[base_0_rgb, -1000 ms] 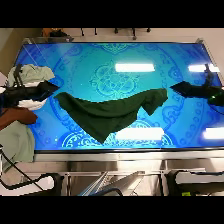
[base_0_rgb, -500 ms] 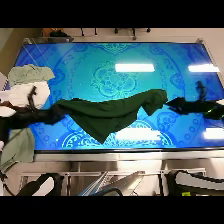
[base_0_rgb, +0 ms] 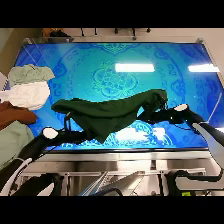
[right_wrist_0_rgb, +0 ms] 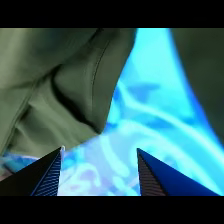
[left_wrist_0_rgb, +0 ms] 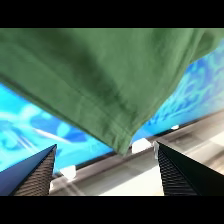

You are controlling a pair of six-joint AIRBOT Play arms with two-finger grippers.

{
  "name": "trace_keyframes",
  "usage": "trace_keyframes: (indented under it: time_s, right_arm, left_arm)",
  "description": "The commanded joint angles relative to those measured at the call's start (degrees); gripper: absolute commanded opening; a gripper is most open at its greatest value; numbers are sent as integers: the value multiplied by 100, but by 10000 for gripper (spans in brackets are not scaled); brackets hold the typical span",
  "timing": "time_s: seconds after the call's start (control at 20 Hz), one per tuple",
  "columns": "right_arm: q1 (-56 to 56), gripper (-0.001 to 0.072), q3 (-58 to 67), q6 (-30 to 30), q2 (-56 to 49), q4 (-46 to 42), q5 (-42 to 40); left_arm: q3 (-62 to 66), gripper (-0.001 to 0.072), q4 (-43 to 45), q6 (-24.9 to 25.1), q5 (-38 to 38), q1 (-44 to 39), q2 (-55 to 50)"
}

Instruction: Fold the shirts.

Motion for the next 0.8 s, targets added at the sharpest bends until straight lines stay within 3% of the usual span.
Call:
trace_keyframes:
  time_s: [0.0,0.15,0.3,0.35,0.4,0.45,0.55,0.75]
  right_arm:
    - [492,520,-35,-7,-223,-2,-461]
    - [640,517,-33,-275,-273,389,-518]
    - [695,354,-31,-573,-278,817,-562]
    - [693,303,-31,-645,-278,903,-566]
    - [693,195,-31,-717,-278,960,-564]
    - [693,110,-31,-715,-278,966,-566]
    - [693,21,-31,-713,-278,966,-568]
    - [693,20,-31,-713,-278,960,-664]
  left_arm:
    - [358,680,13,-181,651,-916,-748]
    - [1034,653,22,-179,640,-1163,-1416]
    - [1598,632,74,-175,466,-1158,-1827]
    - [1731,404,76,-153,439,-1158,-1906]
    - [1836,191,74,-92,400,-1161,-1956]
    - [1954,26,74,-90,319,-1158,-1987]
    - [2227,16,72,-48,37,-1158,-1928]
    - [3025,16,74,-48,-713,-1073,-1412]
